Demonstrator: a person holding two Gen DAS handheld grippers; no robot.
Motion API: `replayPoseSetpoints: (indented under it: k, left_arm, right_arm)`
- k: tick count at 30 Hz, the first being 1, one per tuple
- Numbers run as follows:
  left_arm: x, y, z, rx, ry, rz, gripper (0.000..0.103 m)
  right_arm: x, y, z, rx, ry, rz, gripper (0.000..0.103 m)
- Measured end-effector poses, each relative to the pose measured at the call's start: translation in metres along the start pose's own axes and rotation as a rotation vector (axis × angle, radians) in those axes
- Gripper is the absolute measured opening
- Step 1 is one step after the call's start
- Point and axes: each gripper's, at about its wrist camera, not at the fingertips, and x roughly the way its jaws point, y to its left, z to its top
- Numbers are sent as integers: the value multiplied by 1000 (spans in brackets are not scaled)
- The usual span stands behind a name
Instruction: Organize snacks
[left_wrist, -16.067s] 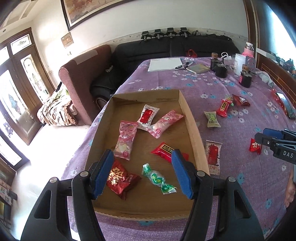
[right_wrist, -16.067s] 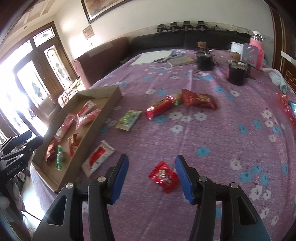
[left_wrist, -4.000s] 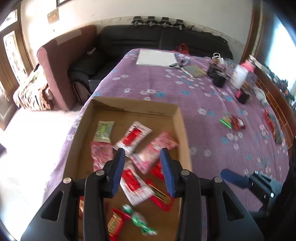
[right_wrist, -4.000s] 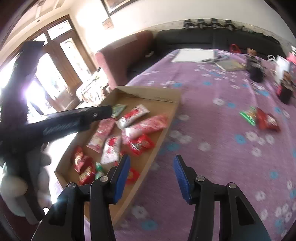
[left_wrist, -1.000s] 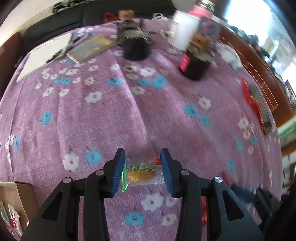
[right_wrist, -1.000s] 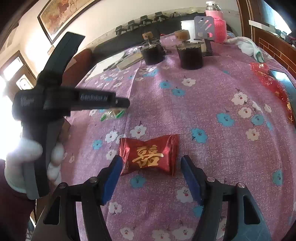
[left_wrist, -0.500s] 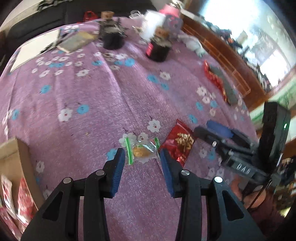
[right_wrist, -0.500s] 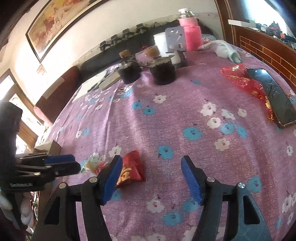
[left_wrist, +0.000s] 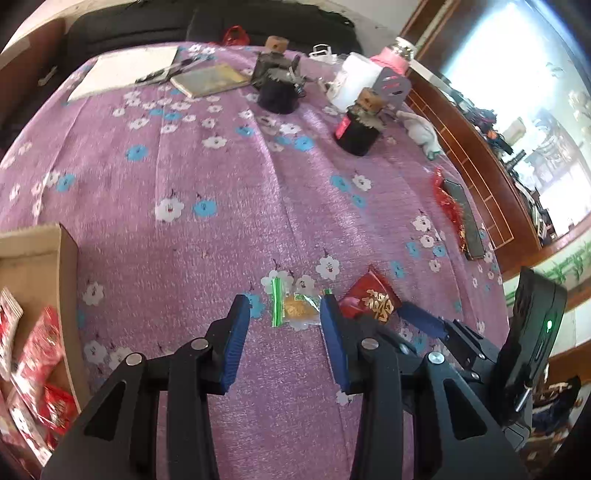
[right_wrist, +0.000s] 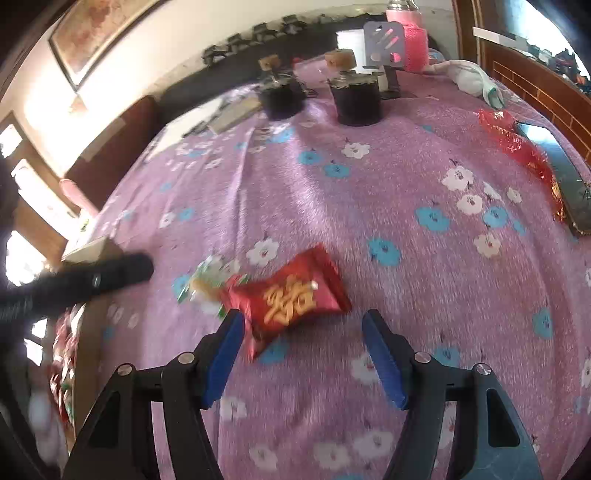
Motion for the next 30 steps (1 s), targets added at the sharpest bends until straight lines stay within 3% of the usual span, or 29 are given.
replayPoseSetpoints:
  k: [4,6,14,17,22,23,25,28,30]
  left_arm:
    - [4,1,-3,-48,-1,-7,37]
    - [7,-1,-6,-60,2,3,37]
    - [27,-21,-8,-48,-12,32,37]
    - [41,-31,-9,-17,-3,88,50]
    - [49,-54,-21,122,-31,217,51]
    - [51,-58,-23,149,-32,246,45]
    - [52,-62,-26,182,-33,288,36]
    - [42,-55,-27,156,-37,231,32]
    - [30,-50,-27,138,-46,178,32]
  right_arm:
    - [11,11,10,-54,-2,-77,63]
    - [6,8,9,-63,-15,-80,50]
    - [-19,-26,-10,-62,-13,-78,44]
    - [-26,-36,-15,-55,-19,-55,41]
    - [-31,-42,-19,-61,-43,-36,29]
    - [-29,-42,-19,-63,-37,-43,15]
    - [-27,-44,-21,-53,-29,-29,15]
    - [-32,-49,-25,-42,-42,7,15]
    - [-38,-58,-26,-5,-56,53,21]
